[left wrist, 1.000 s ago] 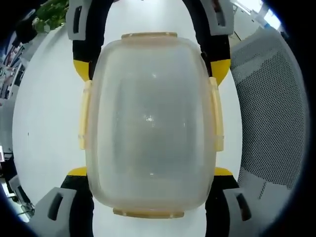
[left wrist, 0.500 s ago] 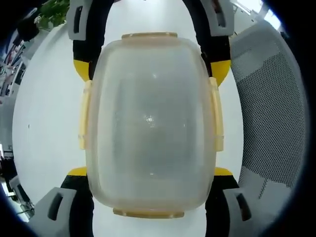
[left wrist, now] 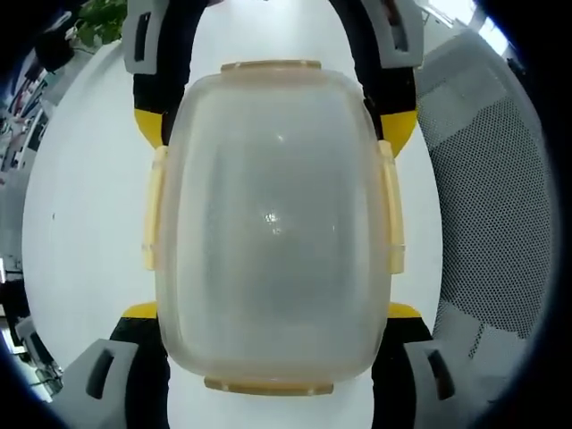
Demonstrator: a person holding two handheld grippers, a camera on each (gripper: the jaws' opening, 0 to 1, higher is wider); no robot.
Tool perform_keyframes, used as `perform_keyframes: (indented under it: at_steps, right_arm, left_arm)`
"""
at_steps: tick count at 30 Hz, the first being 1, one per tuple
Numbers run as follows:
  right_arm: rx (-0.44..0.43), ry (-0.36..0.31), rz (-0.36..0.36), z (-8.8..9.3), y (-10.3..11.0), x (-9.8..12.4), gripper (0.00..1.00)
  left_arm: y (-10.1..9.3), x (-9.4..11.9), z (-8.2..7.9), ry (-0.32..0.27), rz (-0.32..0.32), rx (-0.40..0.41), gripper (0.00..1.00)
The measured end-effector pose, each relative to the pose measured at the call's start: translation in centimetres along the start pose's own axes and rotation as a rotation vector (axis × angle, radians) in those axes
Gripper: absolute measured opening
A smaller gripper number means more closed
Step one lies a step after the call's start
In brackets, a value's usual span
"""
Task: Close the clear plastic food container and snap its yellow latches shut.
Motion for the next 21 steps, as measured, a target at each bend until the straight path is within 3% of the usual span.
perform_keyframes:
  at_steps: [10,14,21]
  right_arm:
    - [-0.006,0.006,0.004,-0.6,-0.21,-0.18,0.93]
    - [0.003,-0.024,0.009,-0.45,-0.16,-0.11,0.93]
    - [-0.007,0.001,0.009,-0.57,-0.25,-0.22,0.93]
  left_arm:
    - [0.36,0.0,0.68,-0.004,0.0,-0.002,0.96]
    - [0.34,-0.02,0.67,-0.008,-0.001,-0.001,0.96]
    - [0.38,-0.07,0.67,-0.003,0.0,-0.002,0.96]
Point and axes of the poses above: the point that each gripper's makers call its tool centre point, and the gripper's own axes: x roughly backward along the fingers, y roughly to its left, z roughly out of its underside, the point moved 8 cm from there along x, roughly backward along the fingers, and after that the axes turned 15 degrees about -z, right-handed, at the moved point
